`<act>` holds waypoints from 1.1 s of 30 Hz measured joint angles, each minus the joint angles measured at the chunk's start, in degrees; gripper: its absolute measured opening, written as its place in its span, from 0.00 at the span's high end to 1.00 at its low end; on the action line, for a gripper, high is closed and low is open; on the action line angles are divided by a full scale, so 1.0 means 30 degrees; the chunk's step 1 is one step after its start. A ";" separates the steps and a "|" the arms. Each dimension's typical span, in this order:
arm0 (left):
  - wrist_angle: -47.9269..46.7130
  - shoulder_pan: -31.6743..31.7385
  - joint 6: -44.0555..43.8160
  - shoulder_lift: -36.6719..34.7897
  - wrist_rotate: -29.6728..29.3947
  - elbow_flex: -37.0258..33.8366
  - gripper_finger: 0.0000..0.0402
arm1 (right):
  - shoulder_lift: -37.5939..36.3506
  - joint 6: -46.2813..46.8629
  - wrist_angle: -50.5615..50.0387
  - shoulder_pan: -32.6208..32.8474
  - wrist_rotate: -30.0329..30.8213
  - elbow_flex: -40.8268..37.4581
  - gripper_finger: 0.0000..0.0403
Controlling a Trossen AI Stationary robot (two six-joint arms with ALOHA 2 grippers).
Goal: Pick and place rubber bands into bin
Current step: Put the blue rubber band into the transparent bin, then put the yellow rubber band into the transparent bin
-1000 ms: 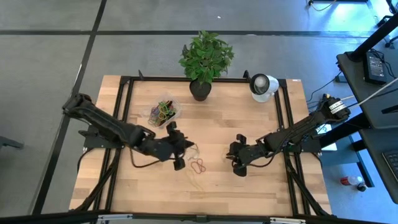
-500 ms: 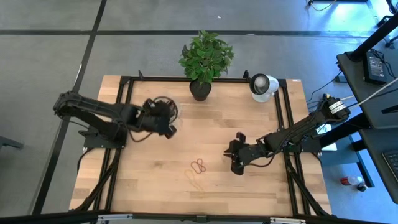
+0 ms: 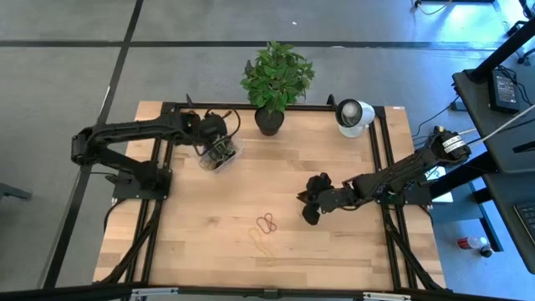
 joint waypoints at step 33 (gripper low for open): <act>0.3515 0.2359 0.2942 -0.3776 0.6556 -0.2880 0.59 | 0.2758 0.1875 -1.2181 -0.0156 -0.3081 0.4685 0.77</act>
